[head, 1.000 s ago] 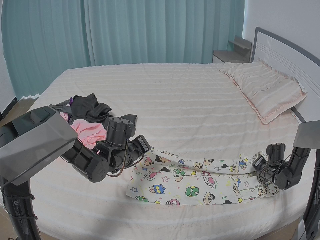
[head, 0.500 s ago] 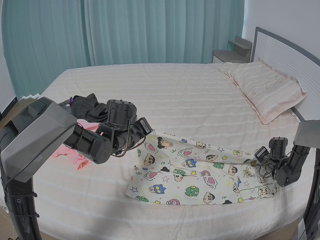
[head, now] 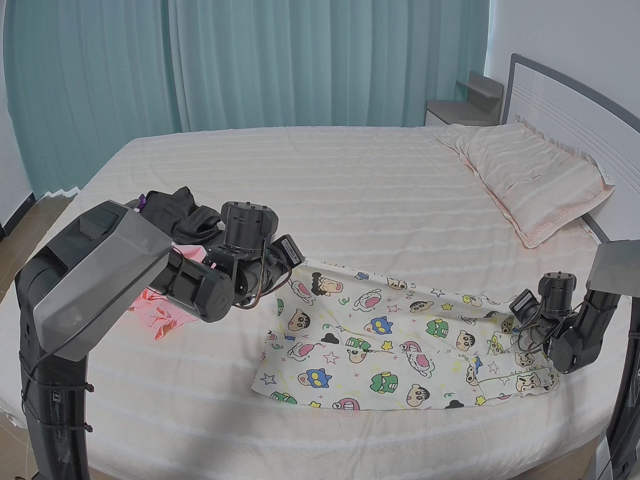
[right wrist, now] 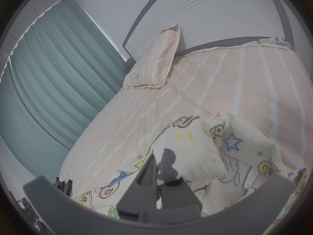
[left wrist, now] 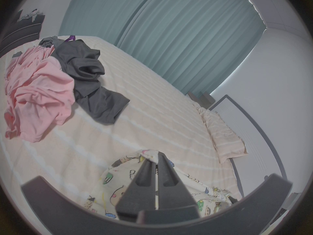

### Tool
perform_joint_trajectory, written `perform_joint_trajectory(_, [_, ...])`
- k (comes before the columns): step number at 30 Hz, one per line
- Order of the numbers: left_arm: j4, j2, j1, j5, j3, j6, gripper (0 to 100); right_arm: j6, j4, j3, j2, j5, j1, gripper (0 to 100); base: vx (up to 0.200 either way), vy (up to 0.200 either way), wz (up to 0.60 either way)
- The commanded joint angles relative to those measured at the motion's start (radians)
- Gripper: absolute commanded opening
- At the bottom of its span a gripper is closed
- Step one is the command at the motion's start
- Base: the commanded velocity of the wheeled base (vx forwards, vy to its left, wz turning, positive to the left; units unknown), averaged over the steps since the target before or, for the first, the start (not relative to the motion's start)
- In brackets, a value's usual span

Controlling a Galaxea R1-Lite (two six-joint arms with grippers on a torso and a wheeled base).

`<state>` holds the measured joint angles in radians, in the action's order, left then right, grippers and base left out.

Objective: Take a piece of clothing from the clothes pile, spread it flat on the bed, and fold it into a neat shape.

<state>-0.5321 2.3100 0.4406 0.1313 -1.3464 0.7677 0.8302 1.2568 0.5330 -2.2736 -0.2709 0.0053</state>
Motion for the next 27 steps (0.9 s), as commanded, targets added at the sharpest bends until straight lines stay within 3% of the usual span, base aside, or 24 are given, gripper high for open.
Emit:
perform_joint_trajectory(1, [-0.008,0.003,0.001,0.001,0.073,-0.001,0,-0.005,0.0,-0.047,0.02,0.001,0.001,0,0.0,0.0,0.0])
perform_joint_trajectory(27, [-0.085,0.006,0.029,-0.001,0.365,-0.004,0,-0.151,-0.005,-0.211,0.054,0.002,0.045,0,0.0,0.0,0.0])
